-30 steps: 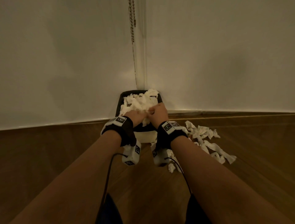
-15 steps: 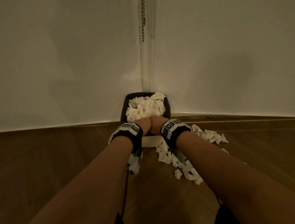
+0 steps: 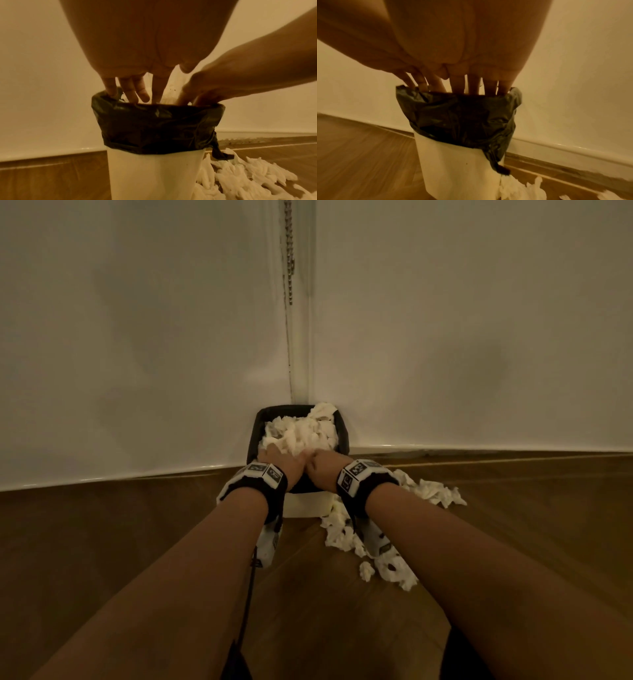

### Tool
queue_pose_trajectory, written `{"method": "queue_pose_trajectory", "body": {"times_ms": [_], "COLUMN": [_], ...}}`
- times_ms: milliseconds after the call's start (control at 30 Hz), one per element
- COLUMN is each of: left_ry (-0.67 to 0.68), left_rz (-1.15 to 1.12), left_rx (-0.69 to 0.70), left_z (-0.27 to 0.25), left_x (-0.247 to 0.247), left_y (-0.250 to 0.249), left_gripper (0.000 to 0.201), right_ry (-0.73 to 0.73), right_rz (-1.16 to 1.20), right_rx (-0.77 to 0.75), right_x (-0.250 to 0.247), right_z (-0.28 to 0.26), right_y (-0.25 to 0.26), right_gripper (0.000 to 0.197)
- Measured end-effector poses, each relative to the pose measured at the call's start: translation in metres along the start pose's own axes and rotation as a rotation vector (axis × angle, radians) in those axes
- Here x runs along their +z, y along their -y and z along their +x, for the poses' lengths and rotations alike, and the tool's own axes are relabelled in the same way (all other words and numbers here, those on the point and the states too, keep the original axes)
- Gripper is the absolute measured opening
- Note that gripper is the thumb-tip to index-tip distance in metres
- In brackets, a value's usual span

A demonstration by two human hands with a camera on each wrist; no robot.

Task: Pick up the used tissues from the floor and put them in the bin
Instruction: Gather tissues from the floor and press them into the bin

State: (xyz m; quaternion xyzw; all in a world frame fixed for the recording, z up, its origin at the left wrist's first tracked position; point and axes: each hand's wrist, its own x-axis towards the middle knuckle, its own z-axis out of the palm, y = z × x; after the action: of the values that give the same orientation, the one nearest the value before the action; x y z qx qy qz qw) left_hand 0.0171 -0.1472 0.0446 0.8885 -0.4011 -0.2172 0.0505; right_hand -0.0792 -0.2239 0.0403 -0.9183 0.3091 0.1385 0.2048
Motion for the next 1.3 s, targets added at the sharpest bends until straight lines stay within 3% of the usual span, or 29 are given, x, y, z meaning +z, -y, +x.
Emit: {"method": "queue_pose_trajectory", "body": {"times_ms": [133, 300, 567, 733, 867, 1100, 1300], "left_ry": [-0.092, -0.160, -0.186, -0.124, -0.064, 0.060, 0.148], "left_rz": [0.114, 0.124, 0.045, 0.139, 0.164, 0.221, 0.265], "left_rx": [0.030, 0.129, 0.376, 0.528, 0.577, 0.555, 0.505], "left_z": [-0.025, -0.067, -0.137, -0.164, -0.168, -0.154, -0.123], "left_x": [-0.017, -0.041, -0.067, -0.041, -0.021, 0.023, 0.085], "left_y": [0.003, -0.007, -0.069, -0.113, -0.141, -0.182, -0.183], "left_gripper": [0.054, 0.050, 0.037, 0.034, 0.032, 0.035, 0.033], "right_ry": [-0.194, -0.256, -0.308, -0.376, -0.312, -0.232, -0.150], "right_rz": [-0.005, 0.084, -0.053, -0.027, 0.016, 0.050, 0.113], "right_rx": [-0.013, 0.053, 0.122, 0.171, 0.248, 0.422, 0.587], "right_x": [-0.003, -0.020, -0.034, -0.031, -0.022, 0.000, 0.038], "right_z": [-0.056, -0.128, -0.210, -0.248, -0.262, -0.269, -0.268], "right_y": [-0.012, -0.024, -0.045, -0.073, -0.104, -0.162, -0.211], "right_gripper": [0.036, 0.036, 0.036, 0.033, 0.031, 0.030, 0.030]}}
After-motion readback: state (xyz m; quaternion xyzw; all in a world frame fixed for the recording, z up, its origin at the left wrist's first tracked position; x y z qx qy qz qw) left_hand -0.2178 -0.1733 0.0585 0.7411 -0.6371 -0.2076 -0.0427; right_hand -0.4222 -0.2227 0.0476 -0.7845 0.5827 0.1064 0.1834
